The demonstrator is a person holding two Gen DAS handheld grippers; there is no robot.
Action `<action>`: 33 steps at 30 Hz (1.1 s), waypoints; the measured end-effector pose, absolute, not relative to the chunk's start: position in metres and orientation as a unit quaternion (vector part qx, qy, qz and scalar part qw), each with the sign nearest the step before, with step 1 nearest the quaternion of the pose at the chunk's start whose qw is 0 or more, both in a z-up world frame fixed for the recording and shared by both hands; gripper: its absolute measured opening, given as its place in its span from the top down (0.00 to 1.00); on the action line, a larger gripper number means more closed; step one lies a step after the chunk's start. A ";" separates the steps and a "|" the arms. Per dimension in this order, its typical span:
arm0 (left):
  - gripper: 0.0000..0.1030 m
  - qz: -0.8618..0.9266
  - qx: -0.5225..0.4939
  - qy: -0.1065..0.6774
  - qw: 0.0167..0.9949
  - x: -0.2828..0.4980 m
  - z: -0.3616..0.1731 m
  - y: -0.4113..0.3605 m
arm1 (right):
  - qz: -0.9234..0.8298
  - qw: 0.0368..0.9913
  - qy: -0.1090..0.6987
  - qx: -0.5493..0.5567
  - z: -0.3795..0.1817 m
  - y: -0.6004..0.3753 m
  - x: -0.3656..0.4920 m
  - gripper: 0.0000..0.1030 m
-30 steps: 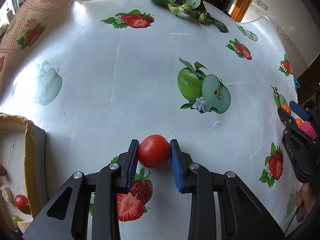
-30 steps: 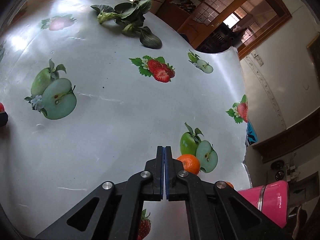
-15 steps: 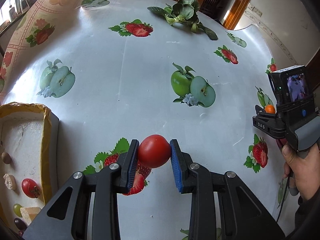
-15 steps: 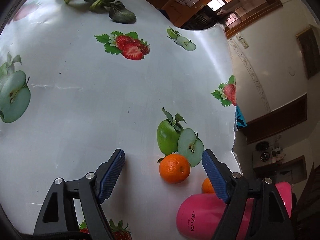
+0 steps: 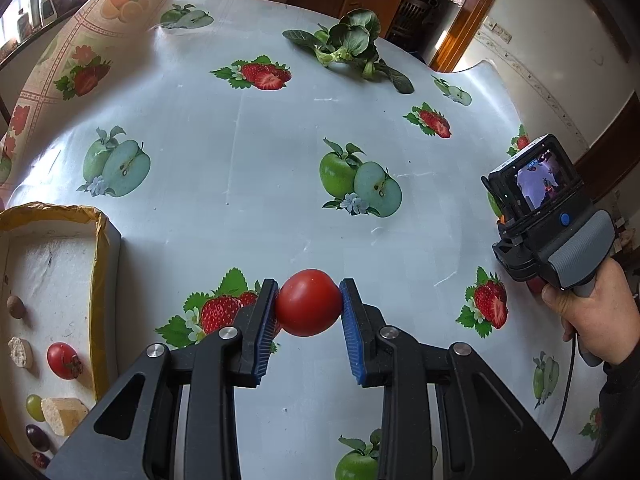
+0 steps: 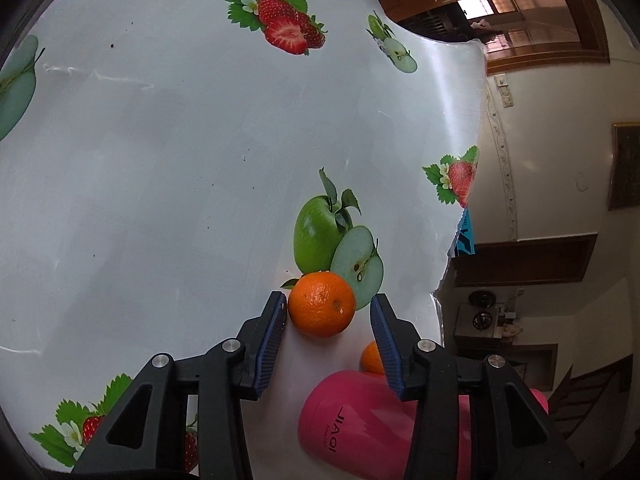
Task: Organize fruits
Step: 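Grasp the red cherry tomato with the left tool while the right tool grasps the mandarin, then carry the cherry tomato and mandarin over the yellow tray with both tools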
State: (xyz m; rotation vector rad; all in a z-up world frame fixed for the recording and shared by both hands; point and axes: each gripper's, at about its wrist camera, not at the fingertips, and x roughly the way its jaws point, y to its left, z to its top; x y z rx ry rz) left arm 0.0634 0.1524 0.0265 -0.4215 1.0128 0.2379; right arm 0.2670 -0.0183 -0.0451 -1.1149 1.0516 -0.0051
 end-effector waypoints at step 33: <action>0.72 0.173 -0.195 0.468 0.844 -0.051 0.056 0.176 | 0.392 0.762 0.515 -0.031 0.065 0.023 0.023 0.68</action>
